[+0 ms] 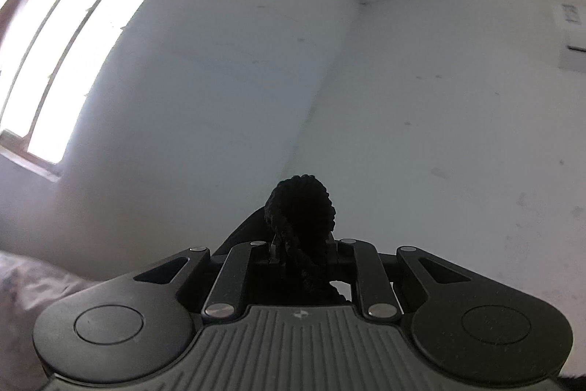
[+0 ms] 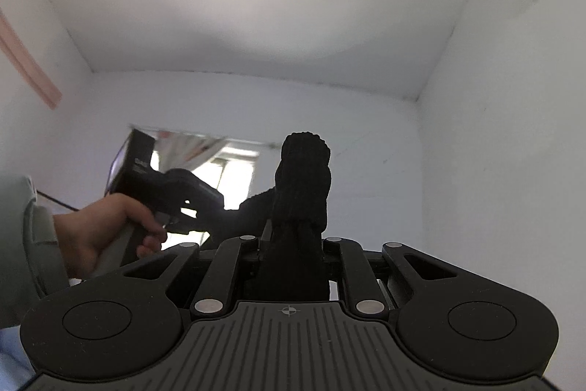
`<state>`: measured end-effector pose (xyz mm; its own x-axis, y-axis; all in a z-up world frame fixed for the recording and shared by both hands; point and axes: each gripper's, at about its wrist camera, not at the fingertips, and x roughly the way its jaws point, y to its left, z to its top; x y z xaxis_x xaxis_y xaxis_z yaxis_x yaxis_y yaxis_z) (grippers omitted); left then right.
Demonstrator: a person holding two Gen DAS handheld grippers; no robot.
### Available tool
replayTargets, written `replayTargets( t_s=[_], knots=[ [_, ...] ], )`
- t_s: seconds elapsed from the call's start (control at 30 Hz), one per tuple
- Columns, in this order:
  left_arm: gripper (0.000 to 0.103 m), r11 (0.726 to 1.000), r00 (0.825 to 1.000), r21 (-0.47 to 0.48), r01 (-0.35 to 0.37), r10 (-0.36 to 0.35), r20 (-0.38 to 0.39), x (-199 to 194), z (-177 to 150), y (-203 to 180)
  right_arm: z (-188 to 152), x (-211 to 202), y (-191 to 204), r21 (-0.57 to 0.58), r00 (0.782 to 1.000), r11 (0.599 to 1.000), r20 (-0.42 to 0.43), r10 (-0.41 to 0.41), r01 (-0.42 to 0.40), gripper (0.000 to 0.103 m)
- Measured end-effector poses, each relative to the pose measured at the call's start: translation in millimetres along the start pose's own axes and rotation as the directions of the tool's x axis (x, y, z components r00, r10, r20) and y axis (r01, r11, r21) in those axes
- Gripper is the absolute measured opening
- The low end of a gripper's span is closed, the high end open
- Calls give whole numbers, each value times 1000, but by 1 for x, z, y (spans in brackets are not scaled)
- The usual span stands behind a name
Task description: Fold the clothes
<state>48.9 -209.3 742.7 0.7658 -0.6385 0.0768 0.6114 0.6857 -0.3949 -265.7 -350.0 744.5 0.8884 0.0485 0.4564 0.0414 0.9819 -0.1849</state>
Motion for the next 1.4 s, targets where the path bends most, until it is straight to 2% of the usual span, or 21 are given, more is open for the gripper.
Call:
replayTargets(
  t_s=[0.17, 0.27, 0.43, 0.53, 0.67, 0.8, 0.97, 1.23, 1.33, 1.4],
  knots=[
    [18, 989, 988, 40, 143, -145, 50, 14, -5, -54, 51, -18, -45, -113, 995, 989, 44, -91, 95, 15],
    [18, 977, 977, 71, 199, -204, 68, 18, -11, -74, 74, -25, -65, -182, 989, 972, 54, -139, 147, 15],
    [18, 969, 967, 34, 244, -246, 71, 30, -29, -85, 86, -30, -67, -233, 983, 956, 77, -166, 180, 15],
    [18, 974, 972, 9, 227, -227, 59, 13, -36, -81, 77, -38, -66, -235, 986, 958, 65, -153, 164, 15],
    [18, 980, 981, -26, 195, -195, 11, 13, -41, -48, 62, -30, -64, -211, 995, 973, 7, -97, 97, 15],
    [17, 984, 984, -37, 175, -176, -26, -13, -53, 4, 44, -19, -17, -205, 999, 979, -38, 1, -9, 15],
    [17, 993, 990, -3, 120, -120, -72, -54, -57, 68, 25, -1, 55, -188, 992, 975, -62, 110, -120, 15],
    [17, 999, 991, 34, -35, 39, -129, -141, -55, 224, 9, 33, 198, -67, 955, 954, -81, 286, -291, 15],
    [17, 992, 981, 67, -108, 117, -153, -184, -58, 290, 5, 48, 255, -34, 935, 936, -83, 346, -349, 15],
    [17, 982, 969, 99, -162, 177, -174, -213, -62, 331, 0, 54, 293, -9, 918, 921, -82, 388, -390, 15]
  ],
)
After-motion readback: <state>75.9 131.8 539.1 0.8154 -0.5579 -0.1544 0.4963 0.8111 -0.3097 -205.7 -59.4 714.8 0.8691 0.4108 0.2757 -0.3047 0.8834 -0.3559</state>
